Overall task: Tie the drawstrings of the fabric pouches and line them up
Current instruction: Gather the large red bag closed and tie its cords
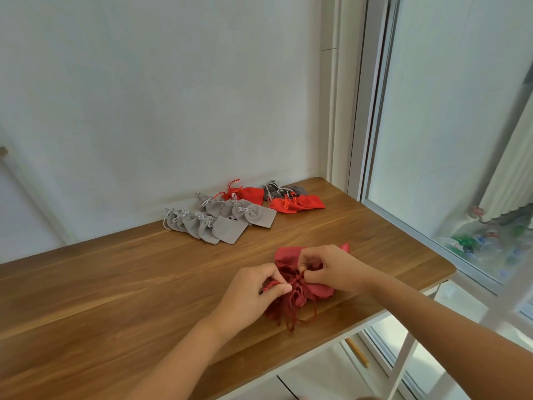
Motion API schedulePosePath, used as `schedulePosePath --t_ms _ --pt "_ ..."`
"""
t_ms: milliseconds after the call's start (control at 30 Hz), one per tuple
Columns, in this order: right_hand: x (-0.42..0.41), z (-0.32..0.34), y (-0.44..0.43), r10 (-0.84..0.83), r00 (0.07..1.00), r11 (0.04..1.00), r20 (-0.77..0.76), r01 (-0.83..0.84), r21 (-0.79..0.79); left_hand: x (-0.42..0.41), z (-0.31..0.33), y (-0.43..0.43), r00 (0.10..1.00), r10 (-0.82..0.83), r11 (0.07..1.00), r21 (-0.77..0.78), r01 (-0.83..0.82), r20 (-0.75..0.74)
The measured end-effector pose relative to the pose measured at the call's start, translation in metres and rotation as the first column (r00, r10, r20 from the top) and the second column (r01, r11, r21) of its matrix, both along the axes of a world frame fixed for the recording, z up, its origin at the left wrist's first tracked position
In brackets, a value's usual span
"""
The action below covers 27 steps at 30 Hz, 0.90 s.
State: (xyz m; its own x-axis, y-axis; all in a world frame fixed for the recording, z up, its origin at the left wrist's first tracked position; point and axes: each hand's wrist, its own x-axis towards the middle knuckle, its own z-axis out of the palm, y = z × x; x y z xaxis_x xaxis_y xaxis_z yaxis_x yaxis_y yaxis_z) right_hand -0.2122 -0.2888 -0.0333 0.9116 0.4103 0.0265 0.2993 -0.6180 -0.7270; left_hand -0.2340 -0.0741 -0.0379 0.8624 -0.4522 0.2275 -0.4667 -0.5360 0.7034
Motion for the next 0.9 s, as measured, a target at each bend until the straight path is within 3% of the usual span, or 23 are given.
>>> schedulePosePath --t_ms 167,267,367,467,600,700,767,900 --pt "0.012 0.033 -0.007 0.052 0.962 0.939 -0.268 0.044 0.340 0.015 0.024 0.006 0.982 -0.057 0.992 -0.118 0.036 -0.181" --pt "0.025 0.055 0.002 0.131 0.912 0.841 -0.390 0.106 0.531 0.020 0.046 0.001 0.988 -0.053 0.978 -0.206 0.022 -0.143" --pt "0.034 0.071 0.011 0.181 0.891 0.818 -0.416 0.099 0.567 0.026 0.064 -0.003 0.989 -0.030 0.931 -0.365 -0.025 -0.143" --pt "0.040 0.080 0.020 0.174 0.888 0.795 -0.425 0.128 0.593 0.033 0.068 -0.004 0.966 -0.053 0.859 -0.505 -0.086 -0.254" --pt "0.052 0.072 0.032 0.162 0.858 0.785 -0.487 0.187 0.591 0.050 0.060 0.005 0.928 0.053 0.776 -0.570 -0.271 -0.369" --pt "0.057 0.059 0.037 0.019 0.945 0.935 -0.327 0.100 0.342 0.066 0.051 0.023 0.869 0.152 0.676 -0.592 -0.439 -0.471" --pt "0.062 0.050 0.045 -0.033 0.984 0.968 -0.174 0.075 0.238 0.078 0.044 0.042 0.847 0.246 0.668 -0.550 -0.501 -0.472" --pt "0.075 0.034 0.077 -0.087 0.995 0.958 0.045 0.071 0.277 0.102 0.035 0.087 0.840 0.430 0.729 -0.421 -0.539 -0.331"
